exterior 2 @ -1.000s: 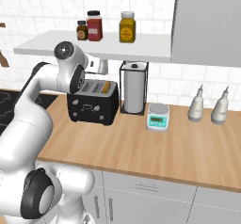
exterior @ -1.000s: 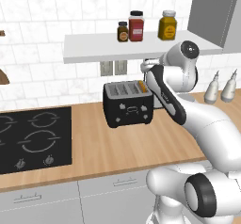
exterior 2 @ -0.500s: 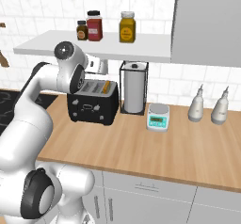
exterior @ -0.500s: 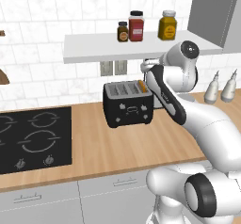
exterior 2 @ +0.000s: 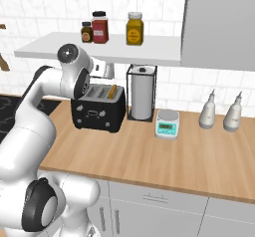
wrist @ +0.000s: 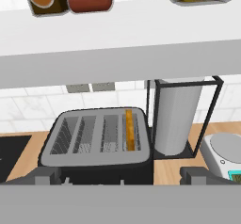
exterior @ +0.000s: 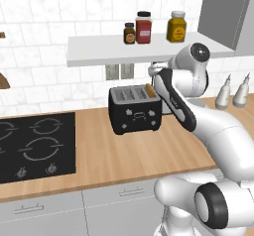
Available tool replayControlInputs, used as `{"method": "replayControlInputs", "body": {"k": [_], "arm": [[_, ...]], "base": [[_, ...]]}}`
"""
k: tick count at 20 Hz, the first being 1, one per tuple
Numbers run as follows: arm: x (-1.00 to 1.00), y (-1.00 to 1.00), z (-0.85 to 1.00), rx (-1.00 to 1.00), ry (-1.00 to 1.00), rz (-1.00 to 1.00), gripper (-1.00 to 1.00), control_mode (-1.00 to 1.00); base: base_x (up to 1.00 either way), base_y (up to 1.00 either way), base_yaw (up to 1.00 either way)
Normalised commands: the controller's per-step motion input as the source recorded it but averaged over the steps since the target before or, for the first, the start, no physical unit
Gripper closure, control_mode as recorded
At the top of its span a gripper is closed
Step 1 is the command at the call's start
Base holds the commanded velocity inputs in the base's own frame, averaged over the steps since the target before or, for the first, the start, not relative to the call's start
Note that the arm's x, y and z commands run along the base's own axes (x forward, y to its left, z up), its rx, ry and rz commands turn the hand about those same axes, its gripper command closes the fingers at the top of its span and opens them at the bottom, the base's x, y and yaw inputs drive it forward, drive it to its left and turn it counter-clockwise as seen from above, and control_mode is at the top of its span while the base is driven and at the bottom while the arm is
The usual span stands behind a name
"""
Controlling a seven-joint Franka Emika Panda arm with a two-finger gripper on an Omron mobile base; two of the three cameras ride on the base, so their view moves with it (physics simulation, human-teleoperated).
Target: Start the toaster. Once the lever pops up, take the bread to the plate on the dining counter.
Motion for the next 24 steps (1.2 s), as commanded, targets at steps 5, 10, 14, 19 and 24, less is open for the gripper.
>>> {"method": "replayControlInputs", "body": {"k": [5, 10, 14, 19, 24], "arm": [[0.0, 0.0, 0.0, 0.0, 0.0, 0.0, -1.0, -1.0], [0.0, 0.0, 0.0, 0.0, 0.0, 0.0, -1.0, -1.0], [-0.03, 0.0, 0.0, 0.0, 0.0, 0.0, -1.0, -1.0], [-0.2, 0.0, -0.11, 0.0, 0.0, -0.01, -1.0, -1.0], [-0.04, 0.0, -0.25, -0.01, 0.0, -0.02, -1.0, -1.0]], "base": [[0.0, 0.0, 0.0], [0.0, 0.0, 0.0], [0.0, 0.0, 0.0], [0.0, 0.0, 0.0], [0.0, 0.0, 0.0]]}}
